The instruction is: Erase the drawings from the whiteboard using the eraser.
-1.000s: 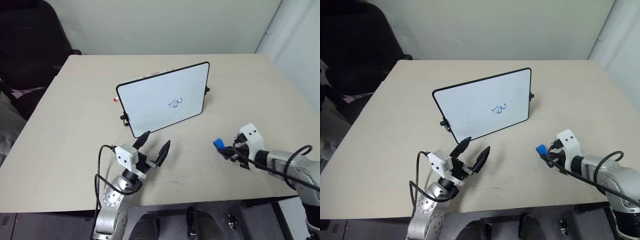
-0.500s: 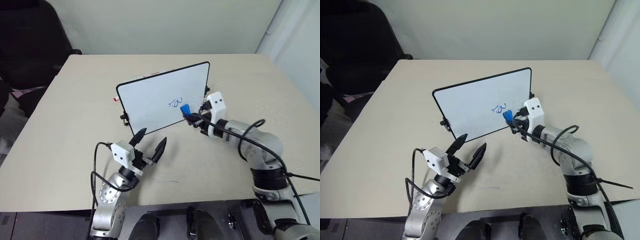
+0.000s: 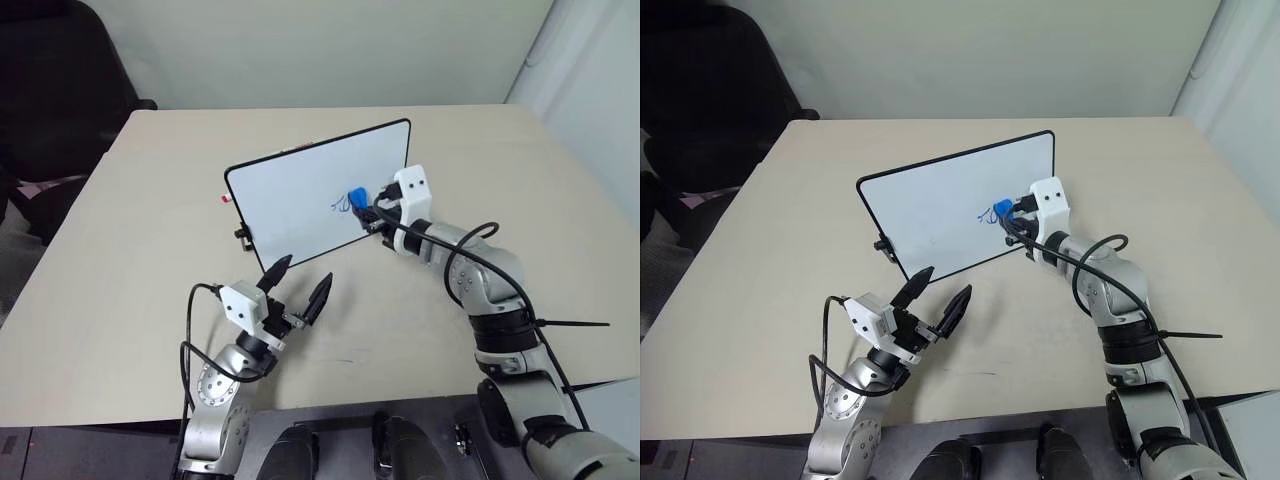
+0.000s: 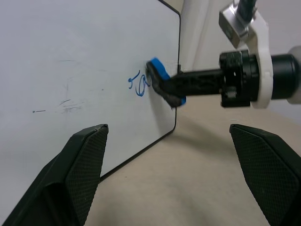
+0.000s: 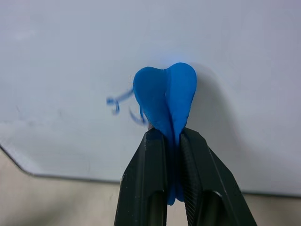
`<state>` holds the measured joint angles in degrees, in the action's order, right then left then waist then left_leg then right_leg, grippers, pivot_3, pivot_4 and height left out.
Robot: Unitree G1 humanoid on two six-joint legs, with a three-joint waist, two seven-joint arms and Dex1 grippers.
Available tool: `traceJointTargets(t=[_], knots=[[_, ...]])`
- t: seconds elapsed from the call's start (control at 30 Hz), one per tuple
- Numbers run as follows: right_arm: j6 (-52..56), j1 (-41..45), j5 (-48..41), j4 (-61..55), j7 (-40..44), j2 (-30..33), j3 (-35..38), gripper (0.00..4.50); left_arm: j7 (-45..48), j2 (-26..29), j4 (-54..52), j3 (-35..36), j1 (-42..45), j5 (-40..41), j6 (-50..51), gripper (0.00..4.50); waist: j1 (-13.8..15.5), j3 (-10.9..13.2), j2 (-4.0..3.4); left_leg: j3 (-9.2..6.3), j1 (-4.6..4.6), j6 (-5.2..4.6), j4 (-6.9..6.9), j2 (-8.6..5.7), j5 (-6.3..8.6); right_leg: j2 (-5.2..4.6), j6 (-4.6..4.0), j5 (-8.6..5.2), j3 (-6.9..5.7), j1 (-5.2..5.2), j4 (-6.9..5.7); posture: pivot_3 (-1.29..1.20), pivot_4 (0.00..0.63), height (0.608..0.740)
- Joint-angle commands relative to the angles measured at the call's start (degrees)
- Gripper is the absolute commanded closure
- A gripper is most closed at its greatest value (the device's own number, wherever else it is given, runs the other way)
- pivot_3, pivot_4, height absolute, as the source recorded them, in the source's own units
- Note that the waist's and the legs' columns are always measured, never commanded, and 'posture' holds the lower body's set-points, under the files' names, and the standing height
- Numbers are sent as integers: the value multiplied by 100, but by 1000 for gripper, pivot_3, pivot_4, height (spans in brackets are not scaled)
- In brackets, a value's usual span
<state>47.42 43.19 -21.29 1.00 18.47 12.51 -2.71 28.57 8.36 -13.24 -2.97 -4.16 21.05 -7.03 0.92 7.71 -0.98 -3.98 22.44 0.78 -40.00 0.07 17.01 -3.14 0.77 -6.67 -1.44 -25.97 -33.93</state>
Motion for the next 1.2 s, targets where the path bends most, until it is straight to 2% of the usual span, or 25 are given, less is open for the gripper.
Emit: traceJointTargets(t=[0.03, 0.47, 0.77, 1.0, 1.2], knots=[[-226, 172, 95, -23, -79, -56, 140, 4365, -5, -6, -255, 10, -77, 56, -9, 0, -14, 0, 0, -1, 0, -4, 0, 2, 0, 1, -4, 3, 0, -2, -4, 0, 150, 737], [-107, 3, 805, 873, -122, -209, -374, 4365, -73, -51, -411, -4, -214, 39, -18, 0, -39, 1, -2, -3, -3, -26, 4, 9, -12, 5, -45, 30, -3, -9, -13, 0, 150, 737], [241, 499, 679, 401, -17, -273, -179, 4365, -43, -25, -394, 27, -177, 82, 4, 0, -48, 6, -9, -2, 7, -24, 4, 10, -15, 8, -47, 32, -4, -19, -13, 0, 150, 737], [538, 839, 535, -43, 2, -394, -82, 4365, -41, -34, -399, 35, -182, 110, 20, 0, -104, 11, -19, 0, 37, 18, 5, 20, -39, 15, -49, 33, -7, -49, -12, 0, 150, 737], [492, 936, 537, 138, 4, -440, 2, 4365, -34, -48, -408, 28, -197, 121, 20, 0, -104, 12, -20, 0, 45, 23, 5, 22, -42, 16, -51, 34, -7, -57, -12, 0, 150, 737]])
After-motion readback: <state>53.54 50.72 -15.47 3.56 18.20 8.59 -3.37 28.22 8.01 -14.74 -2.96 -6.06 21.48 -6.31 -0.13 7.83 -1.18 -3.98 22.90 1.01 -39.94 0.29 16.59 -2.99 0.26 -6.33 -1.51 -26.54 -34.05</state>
